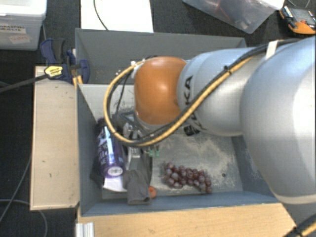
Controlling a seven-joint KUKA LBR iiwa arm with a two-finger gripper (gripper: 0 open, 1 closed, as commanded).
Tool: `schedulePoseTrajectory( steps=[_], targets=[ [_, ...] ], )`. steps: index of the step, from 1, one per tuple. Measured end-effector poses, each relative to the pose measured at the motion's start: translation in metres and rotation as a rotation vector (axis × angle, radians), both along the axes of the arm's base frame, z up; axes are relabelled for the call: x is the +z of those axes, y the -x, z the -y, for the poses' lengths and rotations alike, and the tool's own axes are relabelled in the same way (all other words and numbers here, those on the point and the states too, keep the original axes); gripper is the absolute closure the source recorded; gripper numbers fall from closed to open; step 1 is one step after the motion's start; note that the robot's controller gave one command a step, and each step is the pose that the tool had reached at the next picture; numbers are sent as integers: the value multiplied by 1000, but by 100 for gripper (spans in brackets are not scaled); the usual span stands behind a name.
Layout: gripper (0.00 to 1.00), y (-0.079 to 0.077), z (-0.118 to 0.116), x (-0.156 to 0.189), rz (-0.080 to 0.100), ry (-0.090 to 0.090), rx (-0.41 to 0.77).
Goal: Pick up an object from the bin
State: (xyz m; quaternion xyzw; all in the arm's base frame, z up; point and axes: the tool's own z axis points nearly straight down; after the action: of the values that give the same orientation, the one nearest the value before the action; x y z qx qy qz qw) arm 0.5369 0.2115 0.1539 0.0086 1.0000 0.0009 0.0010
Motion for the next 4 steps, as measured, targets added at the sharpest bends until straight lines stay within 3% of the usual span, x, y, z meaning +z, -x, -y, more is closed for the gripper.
schedulePoseTrajectory(
  steps=[1,2,3,4],
  targets=[
    [0,-11,13,3,6,-1,36],
    [0,1,13,-7,2,-2,-2],
    [0,9,-6,-55,3,-1,17],
    [0,-4,16,-16,17,-5,37]
  ],
)
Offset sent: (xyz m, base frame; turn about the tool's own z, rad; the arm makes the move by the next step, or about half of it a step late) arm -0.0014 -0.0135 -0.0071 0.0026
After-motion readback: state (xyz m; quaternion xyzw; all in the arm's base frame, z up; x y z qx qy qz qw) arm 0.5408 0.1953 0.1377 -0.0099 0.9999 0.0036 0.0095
